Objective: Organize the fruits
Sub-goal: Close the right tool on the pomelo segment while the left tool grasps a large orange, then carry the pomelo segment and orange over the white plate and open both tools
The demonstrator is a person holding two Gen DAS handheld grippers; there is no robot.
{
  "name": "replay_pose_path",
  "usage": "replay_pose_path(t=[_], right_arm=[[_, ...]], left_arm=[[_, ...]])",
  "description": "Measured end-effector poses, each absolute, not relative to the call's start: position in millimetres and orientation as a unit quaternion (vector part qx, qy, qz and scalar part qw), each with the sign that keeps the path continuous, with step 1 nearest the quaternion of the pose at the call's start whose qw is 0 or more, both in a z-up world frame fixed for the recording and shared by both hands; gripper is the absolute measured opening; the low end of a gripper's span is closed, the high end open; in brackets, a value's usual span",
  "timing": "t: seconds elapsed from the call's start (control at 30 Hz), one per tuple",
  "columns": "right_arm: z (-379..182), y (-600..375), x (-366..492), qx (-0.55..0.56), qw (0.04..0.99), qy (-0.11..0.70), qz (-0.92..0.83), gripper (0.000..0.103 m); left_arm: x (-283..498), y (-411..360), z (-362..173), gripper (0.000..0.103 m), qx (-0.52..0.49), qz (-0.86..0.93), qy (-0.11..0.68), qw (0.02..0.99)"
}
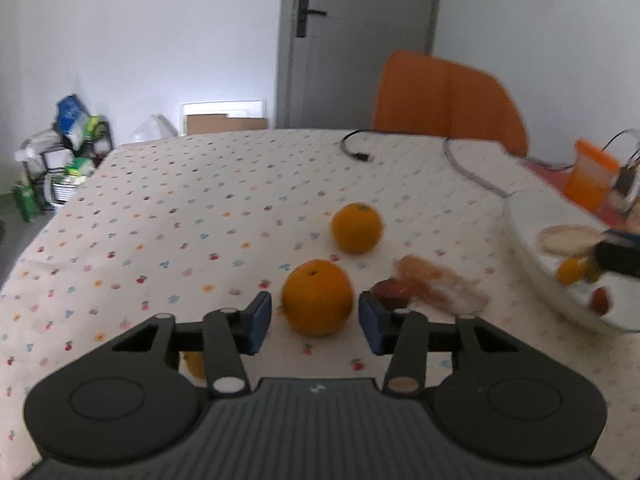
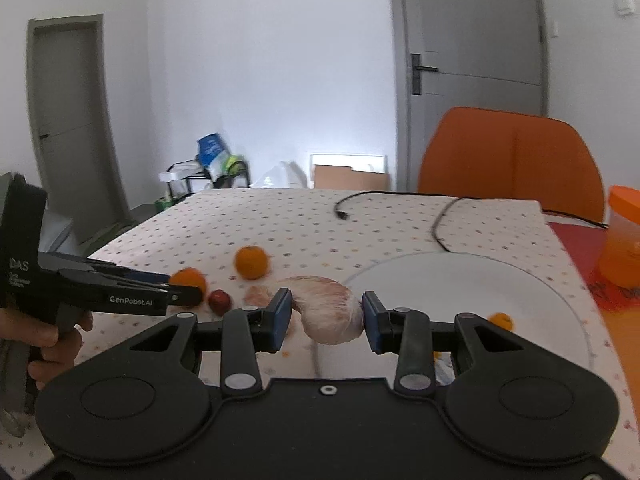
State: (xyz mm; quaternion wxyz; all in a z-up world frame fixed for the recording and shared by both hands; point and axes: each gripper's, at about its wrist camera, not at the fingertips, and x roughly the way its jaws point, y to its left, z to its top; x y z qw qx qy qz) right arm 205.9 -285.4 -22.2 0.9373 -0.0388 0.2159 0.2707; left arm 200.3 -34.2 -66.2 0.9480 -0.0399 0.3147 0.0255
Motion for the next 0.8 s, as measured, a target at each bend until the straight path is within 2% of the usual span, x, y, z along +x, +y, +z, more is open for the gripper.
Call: replay_pose_path(t=[0.8], right_arm=[[-30, -369, 207, 0.020, 0.965, 0.207, 0.158, 0.036]], left_arm=[[195, -106, -35, 0.037, -0.034, -0.058, 0.276, 0.959]])
